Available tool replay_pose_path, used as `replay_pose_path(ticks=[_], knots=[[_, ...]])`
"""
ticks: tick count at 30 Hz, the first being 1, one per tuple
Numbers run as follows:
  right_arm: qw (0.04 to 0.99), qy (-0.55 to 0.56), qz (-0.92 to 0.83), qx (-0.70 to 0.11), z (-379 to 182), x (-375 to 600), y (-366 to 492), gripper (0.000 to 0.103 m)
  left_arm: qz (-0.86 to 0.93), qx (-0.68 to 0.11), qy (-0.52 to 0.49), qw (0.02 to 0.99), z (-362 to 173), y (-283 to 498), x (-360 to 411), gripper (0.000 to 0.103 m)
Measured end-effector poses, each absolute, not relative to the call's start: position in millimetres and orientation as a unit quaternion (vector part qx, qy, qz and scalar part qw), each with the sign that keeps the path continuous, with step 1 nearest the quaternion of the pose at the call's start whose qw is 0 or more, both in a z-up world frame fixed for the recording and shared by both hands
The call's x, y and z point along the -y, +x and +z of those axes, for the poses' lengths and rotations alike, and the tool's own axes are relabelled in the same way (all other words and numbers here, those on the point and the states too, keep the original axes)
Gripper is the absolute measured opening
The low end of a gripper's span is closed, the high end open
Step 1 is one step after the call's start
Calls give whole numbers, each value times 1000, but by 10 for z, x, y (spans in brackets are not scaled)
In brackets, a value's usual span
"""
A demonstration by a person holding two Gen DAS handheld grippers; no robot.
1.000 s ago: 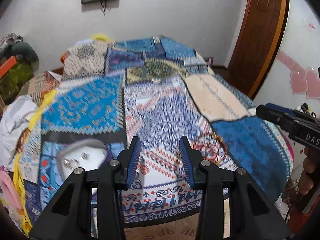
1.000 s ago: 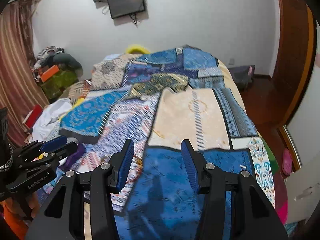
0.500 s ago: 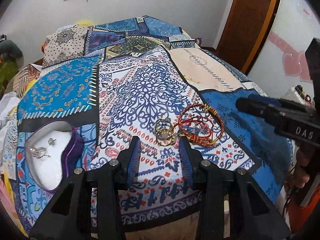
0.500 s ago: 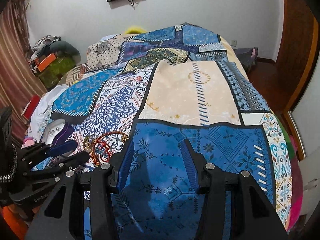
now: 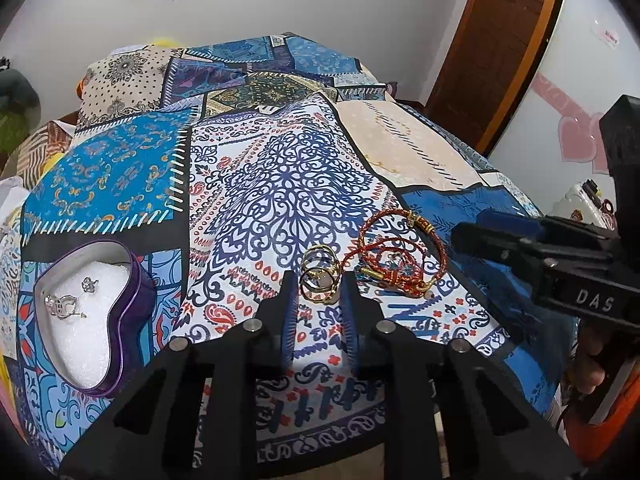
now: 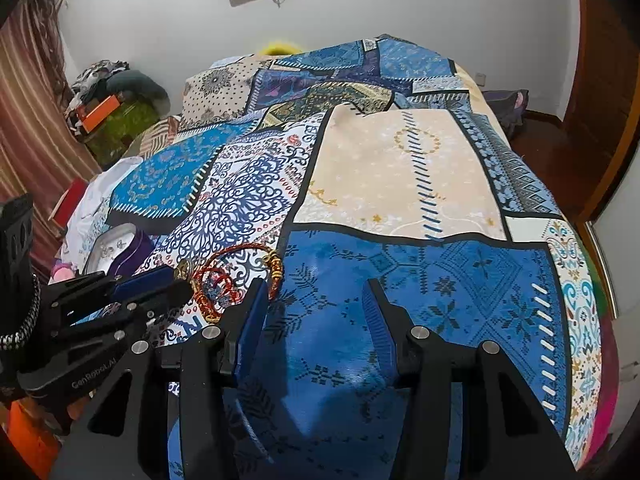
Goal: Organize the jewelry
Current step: 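Grasp a gold ring from the pile with the left tool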
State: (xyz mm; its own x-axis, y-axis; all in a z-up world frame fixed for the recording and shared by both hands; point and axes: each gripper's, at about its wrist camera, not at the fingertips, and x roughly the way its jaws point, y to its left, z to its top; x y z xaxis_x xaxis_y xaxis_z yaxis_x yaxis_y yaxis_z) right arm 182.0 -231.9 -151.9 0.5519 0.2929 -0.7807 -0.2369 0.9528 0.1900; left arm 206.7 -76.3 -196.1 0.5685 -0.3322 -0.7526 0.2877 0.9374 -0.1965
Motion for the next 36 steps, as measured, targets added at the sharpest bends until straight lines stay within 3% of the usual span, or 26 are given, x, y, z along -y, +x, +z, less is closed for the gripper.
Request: replay_pose_path(ticks=[9,15,17,36], knots=[[879,-1,155,-451,-1557,2121,1911,44,-177,-427,-29,886,-1965,2056,756,19],[877,-26,156,-454,-1661,2065,1965,26,-177,-427,-29,886,-1964,2056,757,19],[878,-32,160,-451,-1650,2039,1949,7,-176,-428,-29,886,-1967,2056,758,19],[900,-14,165,-402,-1147,1974,1757,6,-171,-395,-42,902,-1610,1790,613,19]])
